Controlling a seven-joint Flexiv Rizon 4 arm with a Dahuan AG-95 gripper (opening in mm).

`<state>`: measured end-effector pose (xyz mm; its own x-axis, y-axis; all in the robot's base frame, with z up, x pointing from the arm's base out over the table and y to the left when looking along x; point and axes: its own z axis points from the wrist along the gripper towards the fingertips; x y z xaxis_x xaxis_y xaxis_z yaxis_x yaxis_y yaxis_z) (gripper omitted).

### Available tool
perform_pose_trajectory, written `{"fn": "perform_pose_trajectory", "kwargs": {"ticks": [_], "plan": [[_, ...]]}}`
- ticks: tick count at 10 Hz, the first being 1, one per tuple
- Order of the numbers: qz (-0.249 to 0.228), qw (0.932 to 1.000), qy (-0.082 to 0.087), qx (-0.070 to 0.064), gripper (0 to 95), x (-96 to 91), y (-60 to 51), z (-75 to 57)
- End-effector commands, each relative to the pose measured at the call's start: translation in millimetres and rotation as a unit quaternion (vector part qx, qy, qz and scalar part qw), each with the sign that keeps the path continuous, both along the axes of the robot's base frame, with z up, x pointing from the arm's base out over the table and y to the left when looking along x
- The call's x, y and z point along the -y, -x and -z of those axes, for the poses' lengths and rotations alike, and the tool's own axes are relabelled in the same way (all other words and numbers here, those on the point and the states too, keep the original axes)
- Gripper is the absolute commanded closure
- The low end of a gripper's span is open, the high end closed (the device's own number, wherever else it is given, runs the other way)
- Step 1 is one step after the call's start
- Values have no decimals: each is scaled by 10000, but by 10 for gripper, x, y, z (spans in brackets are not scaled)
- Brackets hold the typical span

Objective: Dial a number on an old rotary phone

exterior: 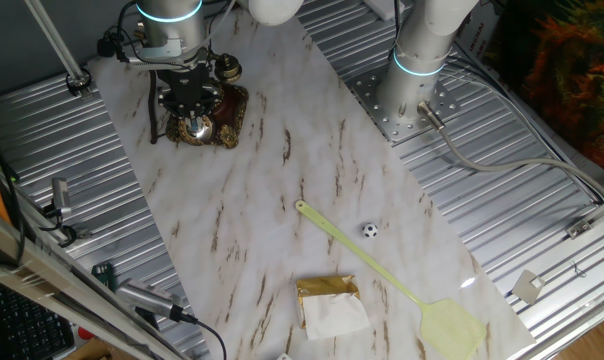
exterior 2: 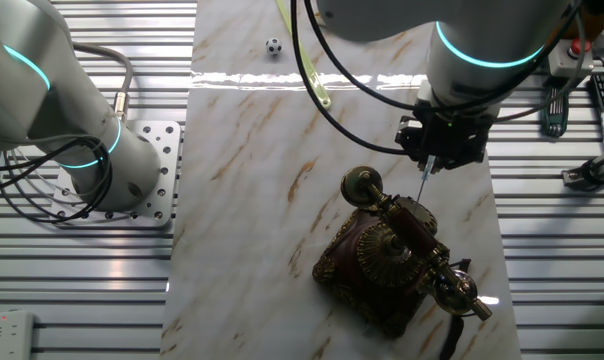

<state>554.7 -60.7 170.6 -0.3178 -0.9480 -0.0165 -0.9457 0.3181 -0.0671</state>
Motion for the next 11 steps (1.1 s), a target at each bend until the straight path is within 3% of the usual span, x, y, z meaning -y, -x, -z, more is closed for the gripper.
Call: {"fn": "perform_pose_trajectory", "kwargs": {"ticks": [1,11], "plan": [[30,10000,-15,-11,950,-3,0,-3],[107,9998,-145,27,950,-5,7,-11]]}}
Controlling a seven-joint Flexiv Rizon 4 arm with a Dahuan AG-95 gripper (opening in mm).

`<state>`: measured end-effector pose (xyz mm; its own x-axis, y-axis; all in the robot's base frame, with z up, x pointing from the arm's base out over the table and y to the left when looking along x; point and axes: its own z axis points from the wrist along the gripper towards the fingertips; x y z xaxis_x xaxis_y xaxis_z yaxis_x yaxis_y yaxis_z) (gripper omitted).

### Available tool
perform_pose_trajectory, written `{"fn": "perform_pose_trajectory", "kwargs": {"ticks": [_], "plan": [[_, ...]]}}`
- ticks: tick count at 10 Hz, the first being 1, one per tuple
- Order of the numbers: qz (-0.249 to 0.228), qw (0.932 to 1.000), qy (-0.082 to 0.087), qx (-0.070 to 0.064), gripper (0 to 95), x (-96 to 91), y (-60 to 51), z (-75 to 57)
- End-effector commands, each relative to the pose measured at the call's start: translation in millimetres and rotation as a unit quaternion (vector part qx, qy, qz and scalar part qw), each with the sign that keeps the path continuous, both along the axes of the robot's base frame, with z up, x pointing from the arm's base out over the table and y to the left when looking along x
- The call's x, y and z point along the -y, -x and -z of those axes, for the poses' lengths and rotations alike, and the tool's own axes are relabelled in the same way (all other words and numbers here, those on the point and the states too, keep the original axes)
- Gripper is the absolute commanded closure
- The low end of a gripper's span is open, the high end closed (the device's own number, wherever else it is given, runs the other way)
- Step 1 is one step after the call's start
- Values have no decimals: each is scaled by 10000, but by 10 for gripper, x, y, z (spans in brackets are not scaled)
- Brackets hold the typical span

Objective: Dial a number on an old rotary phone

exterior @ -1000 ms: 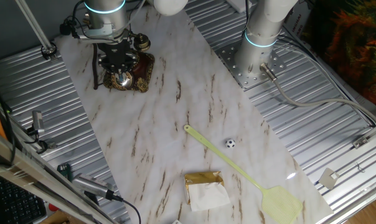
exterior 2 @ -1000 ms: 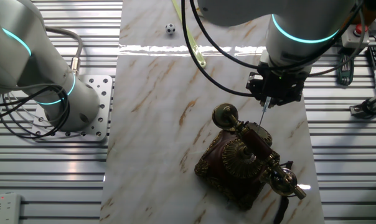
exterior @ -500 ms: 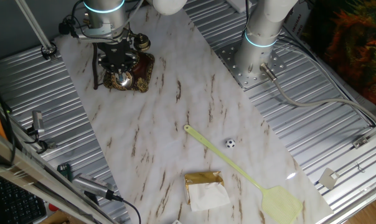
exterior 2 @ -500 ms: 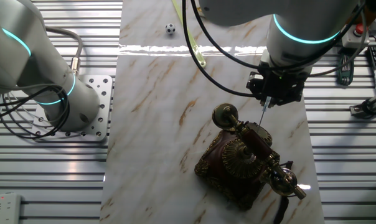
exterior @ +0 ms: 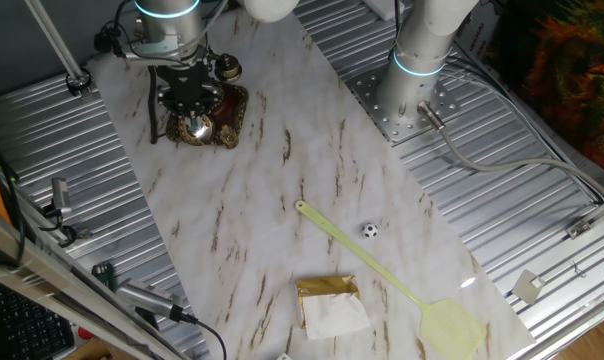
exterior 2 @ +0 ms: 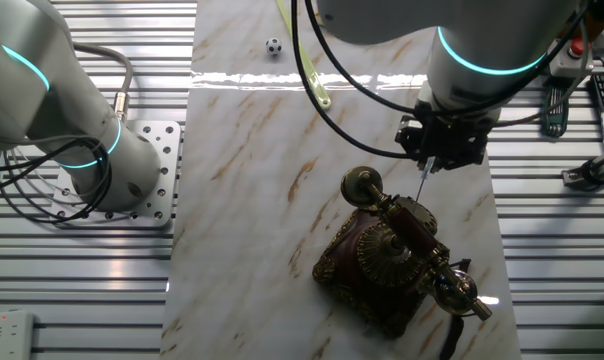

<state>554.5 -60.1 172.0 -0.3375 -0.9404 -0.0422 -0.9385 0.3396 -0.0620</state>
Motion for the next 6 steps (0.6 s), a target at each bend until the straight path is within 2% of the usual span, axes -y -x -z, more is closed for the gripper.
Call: {"fn": "perform_pose_trajectory", "kwargs": {"ticks": [1,6], "plan": [[7,10000,-25,10,950,1,5,4],[45,10000,-71,46,950,3,10,6]]}}
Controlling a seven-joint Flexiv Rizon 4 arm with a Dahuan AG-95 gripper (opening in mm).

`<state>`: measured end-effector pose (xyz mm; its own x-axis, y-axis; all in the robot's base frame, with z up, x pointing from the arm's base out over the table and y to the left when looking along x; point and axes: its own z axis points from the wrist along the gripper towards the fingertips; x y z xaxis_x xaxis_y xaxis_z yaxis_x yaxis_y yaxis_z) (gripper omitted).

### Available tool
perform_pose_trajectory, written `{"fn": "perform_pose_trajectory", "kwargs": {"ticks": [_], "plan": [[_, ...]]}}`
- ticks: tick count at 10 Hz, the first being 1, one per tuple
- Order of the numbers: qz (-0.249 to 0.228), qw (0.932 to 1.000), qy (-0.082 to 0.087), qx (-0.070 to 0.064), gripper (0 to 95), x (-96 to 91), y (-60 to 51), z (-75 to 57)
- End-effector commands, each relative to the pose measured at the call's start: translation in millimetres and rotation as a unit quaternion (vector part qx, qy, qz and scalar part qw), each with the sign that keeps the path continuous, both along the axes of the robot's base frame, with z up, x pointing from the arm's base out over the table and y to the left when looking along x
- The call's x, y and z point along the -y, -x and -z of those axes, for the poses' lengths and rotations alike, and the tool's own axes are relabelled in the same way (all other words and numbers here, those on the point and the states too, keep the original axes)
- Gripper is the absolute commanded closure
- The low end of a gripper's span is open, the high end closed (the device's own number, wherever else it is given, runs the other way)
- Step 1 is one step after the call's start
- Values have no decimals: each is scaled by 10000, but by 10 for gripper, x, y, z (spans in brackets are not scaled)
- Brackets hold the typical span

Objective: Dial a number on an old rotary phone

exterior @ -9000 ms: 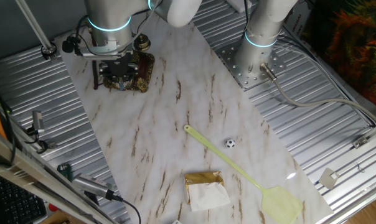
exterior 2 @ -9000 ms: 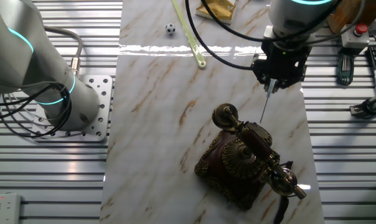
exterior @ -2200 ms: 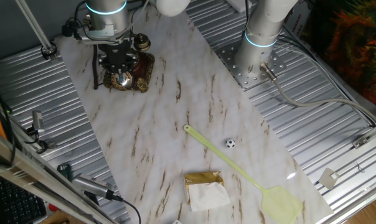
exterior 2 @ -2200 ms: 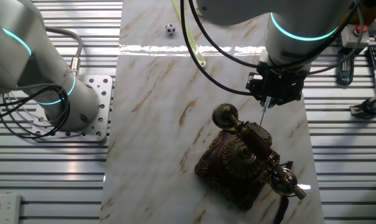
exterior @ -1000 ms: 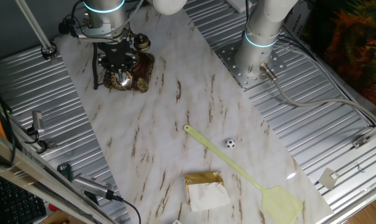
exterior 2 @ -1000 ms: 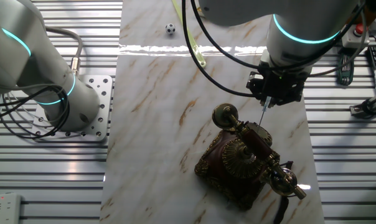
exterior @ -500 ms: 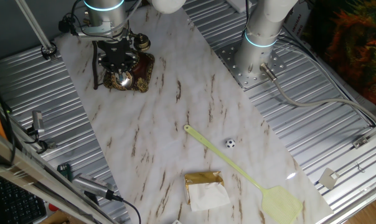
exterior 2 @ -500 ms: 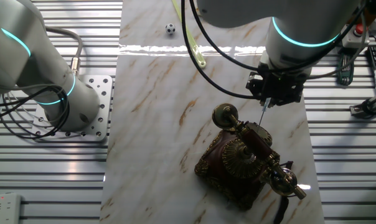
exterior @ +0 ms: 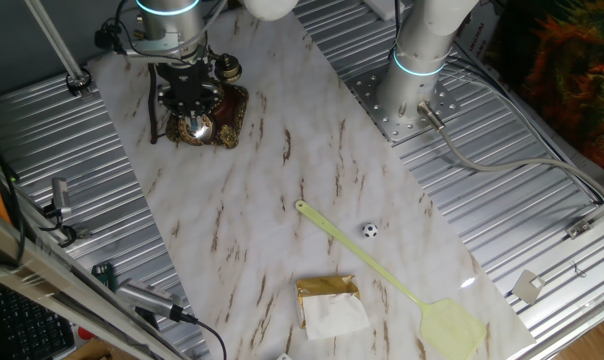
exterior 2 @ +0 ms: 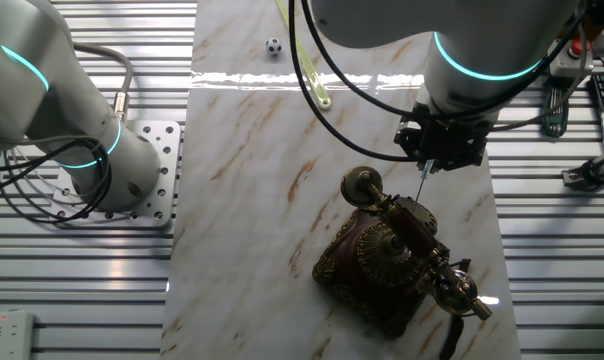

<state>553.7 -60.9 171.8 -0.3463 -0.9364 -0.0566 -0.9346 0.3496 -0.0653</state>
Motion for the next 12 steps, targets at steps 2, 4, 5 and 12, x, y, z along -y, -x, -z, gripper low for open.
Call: {"fn": "perform_pose_trajectory", "kwargs": {"ticks": [2,4,5,12], "plan": [[-55,10000,6,17,950,-4,3,4],[-13,10000,-11,22,950,2,15,8],[2,10000,-12,25,950,7,24,12],[127,9999,-45,40,950,15,49,10]]}}
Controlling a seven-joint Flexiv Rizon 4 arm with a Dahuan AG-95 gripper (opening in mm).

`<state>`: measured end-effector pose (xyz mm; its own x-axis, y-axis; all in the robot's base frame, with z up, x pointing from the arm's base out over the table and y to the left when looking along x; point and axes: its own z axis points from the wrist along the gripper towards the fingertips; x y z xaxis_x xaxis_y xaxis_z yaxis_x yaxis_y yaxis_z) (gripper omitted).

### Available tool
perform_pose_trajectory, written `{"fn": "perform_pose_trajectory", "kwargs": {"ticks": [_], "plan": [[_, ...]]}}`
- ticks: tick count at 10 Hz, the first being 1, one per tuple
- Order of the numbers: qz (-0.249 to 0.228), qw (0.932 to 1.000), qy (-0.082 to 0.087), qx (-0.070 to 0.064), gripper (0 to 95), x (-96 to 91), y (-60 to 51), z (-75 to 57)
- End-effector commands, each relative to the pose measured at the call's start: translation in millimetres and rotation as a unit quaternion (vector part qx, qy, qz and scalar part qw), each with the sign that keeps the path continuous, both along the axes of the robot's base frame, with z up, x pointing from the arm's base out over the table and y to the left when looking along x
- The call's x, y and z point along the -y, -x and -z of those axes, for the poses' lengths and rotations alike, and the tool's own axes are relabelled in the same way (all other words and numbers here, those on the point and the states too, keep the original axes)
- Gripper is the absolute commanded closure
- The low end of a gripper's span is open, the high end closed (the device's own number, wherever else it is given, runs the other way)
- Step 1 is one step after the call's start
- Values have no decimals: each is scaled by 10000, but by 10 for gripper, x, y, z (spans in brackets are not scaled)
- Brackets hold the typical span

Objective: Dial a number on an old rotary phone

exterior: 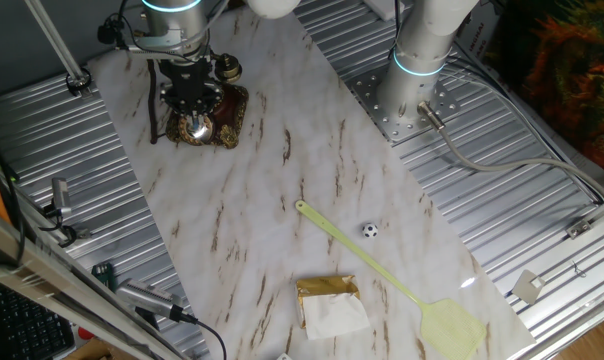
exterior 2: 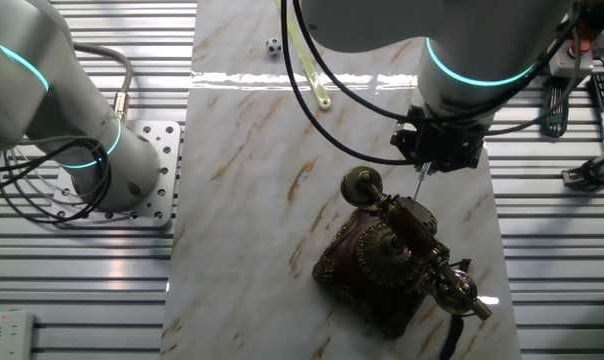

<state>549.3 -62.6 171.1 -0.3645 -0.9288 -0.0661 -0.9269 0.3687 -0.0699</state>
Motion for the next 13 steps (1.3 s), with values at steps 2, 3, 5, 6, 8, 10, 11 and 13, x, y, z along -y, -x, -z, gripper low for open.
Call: {"fn": "perform_pose_trajectory", "kwargs": {"ticks": [2,3,5,6,8,10,11,13], "plan": [[68,10000,-28,3,950,-3,8,-1],[77,10000,-31,2,950,-3,9,-2],[130,9999,-24,2,950,-6,14,-9],[154,9999,-24,5,950,-7,17,-13],[186,9998,-33,28,950,-7,18,-13],[225,9997,-53,36,950,-7,21,-14],[235,9997,-54,40,950,-7,21,-14],[265,9996,-63,43,950,-13,22,-20]]}}
